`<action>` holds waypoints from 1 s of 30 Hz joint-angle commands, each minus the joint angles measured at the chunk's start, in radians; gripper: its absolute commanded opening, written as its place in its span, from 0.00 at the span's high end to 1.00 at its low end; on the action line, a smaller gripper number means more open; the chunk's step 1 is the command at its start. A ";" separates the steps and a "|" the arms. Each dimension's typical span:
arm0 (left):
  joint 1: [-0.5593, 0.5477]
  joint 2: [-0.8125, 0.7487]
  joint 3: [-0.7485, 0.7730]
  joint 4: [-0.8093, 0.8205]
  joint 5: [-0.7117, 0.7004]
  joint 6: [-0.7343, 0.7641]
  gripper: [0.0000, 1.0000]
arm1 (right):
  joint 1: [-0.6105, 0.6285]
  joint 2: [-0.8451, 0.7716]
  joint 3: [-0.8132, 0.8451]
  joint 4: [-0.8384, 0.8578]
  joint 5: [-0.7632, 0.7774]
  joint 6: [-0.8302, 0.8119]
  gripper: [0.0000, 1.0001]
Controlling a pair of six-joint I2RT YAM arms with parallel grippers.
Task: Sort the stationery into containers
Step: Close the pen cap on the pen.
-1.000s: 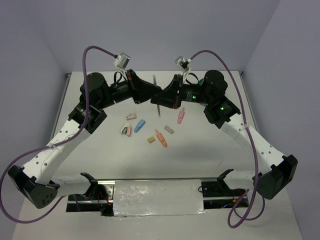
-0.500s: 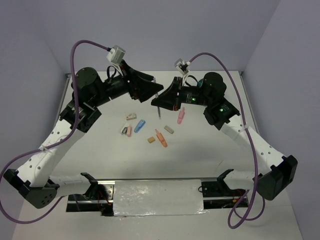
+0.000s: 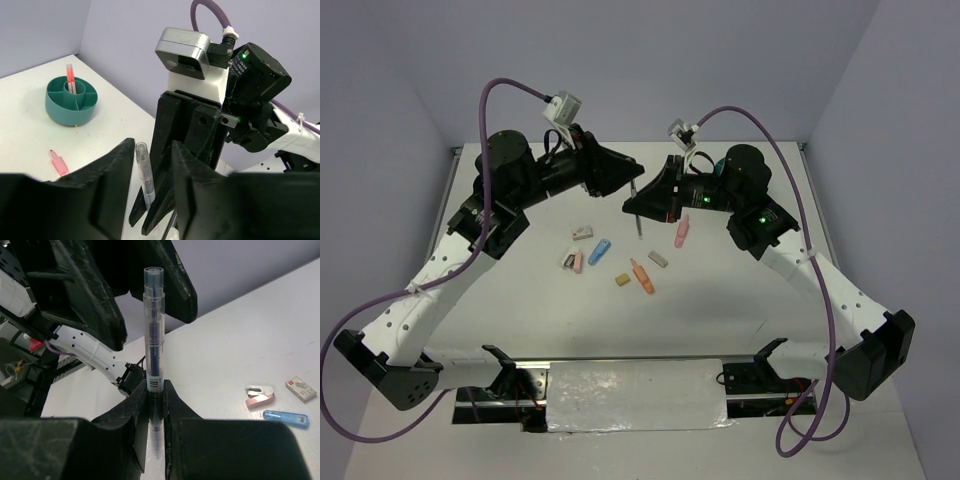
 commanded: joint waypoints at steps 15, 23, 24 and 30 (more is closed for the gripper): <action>-0.075 0.001 -0.122 0.083 0.063 -0.108 1.00 | -0.018 0.082 0.312 -0.005 0.072 -0.015 1.00; -0.227 -0.045 -0.320 0.241 0.038 -0.201 1.00 | -0.122 0.309 0.749 -0.124 0.055 0.005 1.00; -0.235 -0.053 -0.325 0.236 0.029 -0.197 1.00 | -0.125 0.318 0.775 -0.142 0.049 0.003 1.00; -0.236 -0.027 -0.109 0.008 -0.063 -0.030 1.00 | -0.069 0.241 0.514 -0.074 -0.009 -0.072 1.00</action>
